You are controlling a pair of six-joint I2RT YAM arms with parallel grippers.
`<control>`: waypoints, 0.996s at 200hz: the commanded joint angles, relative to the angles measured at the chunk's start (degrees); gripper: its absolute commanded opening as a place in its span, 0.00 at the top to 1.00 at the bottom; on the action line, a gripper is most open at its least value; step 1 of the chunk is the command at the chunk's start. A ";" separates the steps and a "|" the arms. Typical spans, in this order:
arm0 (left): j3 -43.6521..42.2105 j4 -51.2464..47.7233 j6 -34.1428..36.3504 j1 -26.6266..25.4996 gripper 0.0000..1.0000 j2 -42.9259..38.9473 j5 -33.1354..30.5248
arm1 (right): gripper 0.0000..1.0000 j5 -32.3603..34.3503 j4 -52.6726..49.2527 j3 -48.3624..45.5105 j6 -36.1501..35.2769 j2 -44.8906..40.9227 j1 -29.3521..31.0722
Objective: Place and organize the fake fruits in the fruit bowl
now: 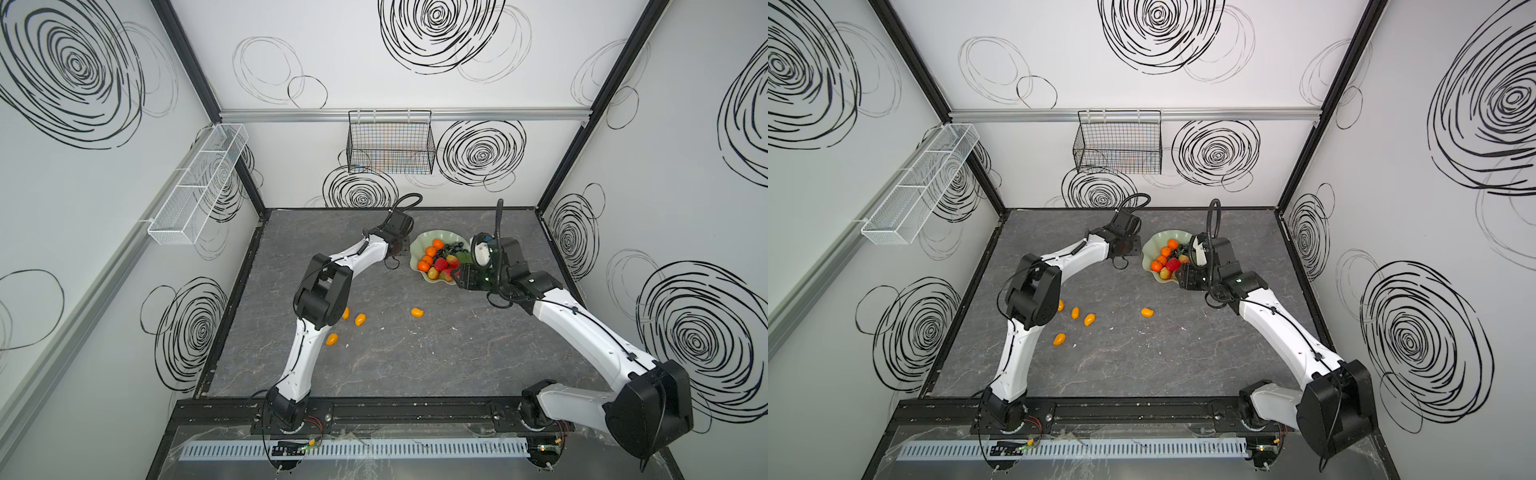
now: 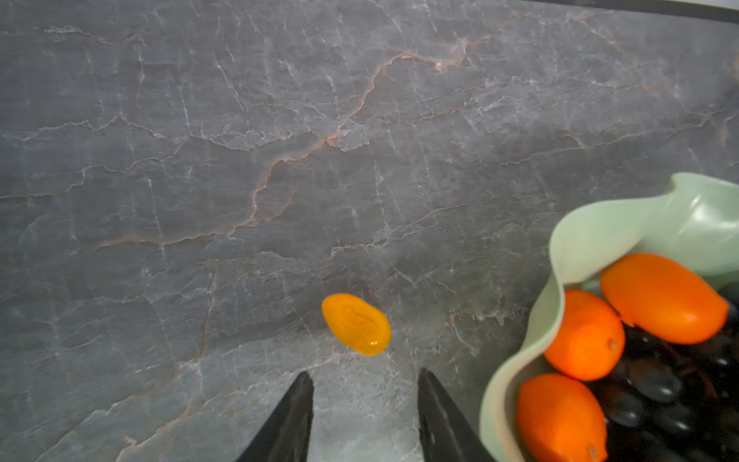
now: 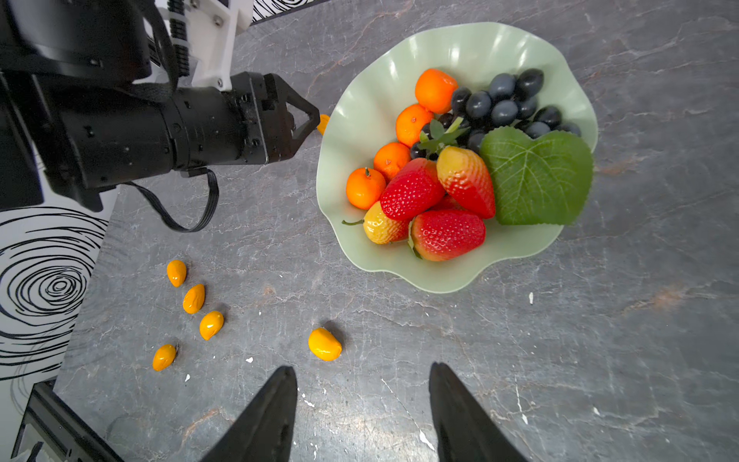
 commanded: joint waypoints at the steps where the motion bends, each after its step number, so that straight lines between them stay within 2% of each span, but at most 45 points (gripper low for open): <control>1: 3.55 -1.34 0.47 0.52 0.54 2.26 -0.84 | 0.42 -0.22 1.59 -0.63 0.70 -0.64 -0.50; 44: 9.06 -4.13 0.26 0.98 0.53 6.54 -1.72 | 0.42 0.03 0.85 0.25 0.41 0.03 -0.88; 128: 12.52 -6.95 0.50 1.33 0.51 10.50 -3.60 | 0.42 -0.18 0.60 0.65 0.32 0.26 -1.11; 180: 13.05 -7.36 0.49 1.32 0.55 11.19 -2.81 | 0.42 -0.08 0.43 0.85 0.25 0.14 -1.19; 199: 13.06 -7.47 0.40 1.30 0.60 11.54 -2.50 | 0.43 -0.08 0.53 0.76 0.24 0.06 -1.11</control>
